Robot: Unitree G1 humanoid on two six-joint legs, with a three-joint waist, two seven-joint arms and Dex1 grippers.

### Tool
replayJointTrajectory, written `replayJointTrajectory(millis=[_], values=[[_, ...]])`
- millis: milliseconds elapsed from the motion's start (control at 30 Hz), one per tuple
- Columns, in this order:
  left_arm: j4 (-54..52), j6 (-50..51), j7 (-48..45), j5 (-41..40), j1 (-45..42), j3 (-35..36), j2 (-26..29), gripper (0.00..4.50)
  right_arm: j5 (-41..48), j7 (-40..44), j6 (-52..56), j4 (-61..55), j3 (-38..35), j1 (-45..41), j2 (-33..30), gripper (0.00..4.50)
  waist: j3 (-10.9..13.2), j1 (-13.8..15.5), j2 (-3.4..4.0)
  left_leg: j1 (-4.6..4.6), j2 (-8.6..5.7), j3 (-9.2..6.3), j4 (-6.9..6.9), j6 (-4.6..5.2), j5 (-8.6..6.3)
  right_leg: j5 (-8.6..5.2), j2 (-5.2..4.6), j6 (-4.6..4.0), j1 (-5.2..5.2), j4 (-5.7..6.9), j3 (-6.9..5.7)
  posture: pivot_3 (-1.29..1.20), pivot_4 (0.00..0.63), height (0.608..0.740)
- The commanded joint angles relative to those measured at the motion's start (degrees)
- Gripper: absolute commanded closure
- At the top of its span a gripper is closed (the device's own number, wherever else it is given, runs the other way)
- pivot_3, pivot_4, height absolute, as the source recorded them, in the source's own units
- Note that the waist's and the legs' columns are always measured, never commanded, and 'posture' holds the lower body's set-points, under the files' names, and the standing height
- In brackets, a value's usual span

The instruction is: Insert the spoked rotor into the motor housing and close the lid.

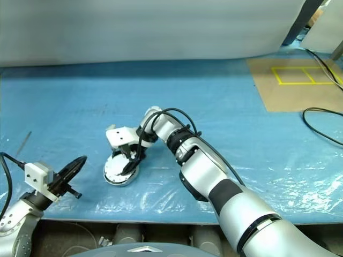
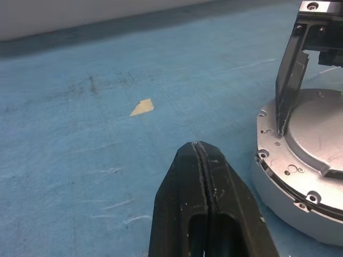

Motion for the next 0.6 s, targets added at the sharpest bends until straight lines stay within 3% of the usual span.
replayJointTrajectory(millis=[33,600], values=[[-0.9,-1.02,0.56,0.18,-0.03,0.01,-0.04,4.5,0.25,0.22,0.12,1.07,-1.8,-1.26,1.73,1.53,0.0,0.01,0.0,0.0,0.0,0.0,0.01,0.0,0.0,0.0,0.0,0.0,0.0,0.0,0.0,0.0,0.15,0.74],[-0.22,-0.46,1.34,0.82,-1.16,-2.92,-0.17,4.5,2.29,-7.77,4.64,-3.3,-7.12,5.69,4.27,1.53,0.0,0.01,-0.02,0.01,0.03,0.0,0.11,0.01,0.01,0.01,0.02,-0.01,-0.02,0.14,-0.01,0.0,0.15,0.74]])
